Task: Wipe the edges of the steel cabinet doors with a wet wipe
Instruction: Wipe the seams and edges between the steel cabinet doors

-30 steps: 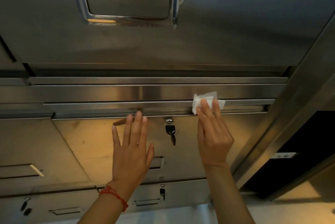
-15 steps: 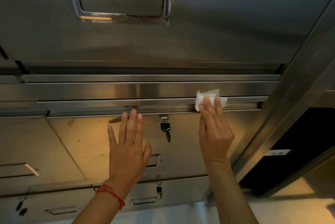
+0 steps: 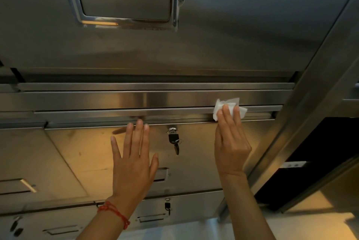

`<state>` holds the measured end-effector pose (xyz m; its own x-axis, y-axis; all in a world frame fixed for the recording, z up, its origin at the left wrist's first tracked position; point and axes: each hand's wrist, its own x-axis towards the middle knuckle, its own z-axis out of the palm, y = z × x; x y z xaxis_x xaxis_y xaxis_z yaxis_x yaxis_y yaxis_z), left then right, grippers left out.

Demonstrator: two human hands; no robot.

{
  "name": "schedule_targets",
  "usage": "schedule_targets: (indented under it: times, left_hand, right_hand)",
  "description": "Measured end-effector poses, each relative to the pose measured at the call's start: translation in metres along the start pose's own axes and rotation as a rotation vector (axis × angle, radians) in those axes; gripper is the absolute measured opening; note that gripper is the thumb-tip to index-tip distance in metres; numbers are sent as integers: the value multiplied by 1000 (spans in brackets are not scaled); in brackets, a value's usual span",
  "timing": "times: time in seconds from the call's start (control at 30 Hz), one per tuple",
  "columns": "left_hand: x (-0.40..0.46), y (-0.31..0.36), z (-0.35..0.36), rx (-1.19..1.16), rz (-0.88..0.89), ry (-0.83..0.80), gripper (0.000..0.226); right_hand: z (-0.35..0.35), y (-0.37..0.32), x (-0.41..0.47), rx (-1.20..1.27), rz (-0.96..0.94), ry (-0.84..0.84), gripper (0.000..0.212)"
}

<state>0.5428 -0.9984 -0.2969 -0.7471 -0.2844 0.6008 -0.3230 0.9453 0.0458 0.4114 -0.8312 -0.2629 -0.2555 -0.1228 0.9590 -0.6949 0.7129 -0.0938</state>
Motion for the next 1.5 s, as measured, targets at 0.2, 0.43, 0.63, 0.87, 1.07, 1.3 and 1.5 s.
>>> schedule_targets:
  times: [0.2, 0.43, 0.63, 0.87, 1.07, 1.3, 1.5]
  left_hand:
    - [1, 2, 2, 8, -21, -28, 64]
    - [1, 3, 4, 12, -31, -44, 65]
    - [-2, 0, 4, 13, -9, -38, 65]
    - [-1, 3, 4, -3, -26, -25, 64]
    - [-1, -2, 4, 13, -2, -32, 64]
    - [-2, -2, 5, 16, 1, -16, 64]
    - [0, 1, 4, 16, -19, -40, 64]
  right_hand:
    - [-3, 10, 1, -14, -94, -26, 31]
    - [6, -16, -1, 37, -70, -3, 31]
    - [2, 2, -2, -5, -23, 6, 29]
    - [11, -28, -3, 104, -137, -35, 28]
    - [6, -9, -4, 46, -62, -10, 26]
    - [11, -25, -6, 103, -88, -4, 26]
    - [3, 4, -14, 34, -28, -9, 27]
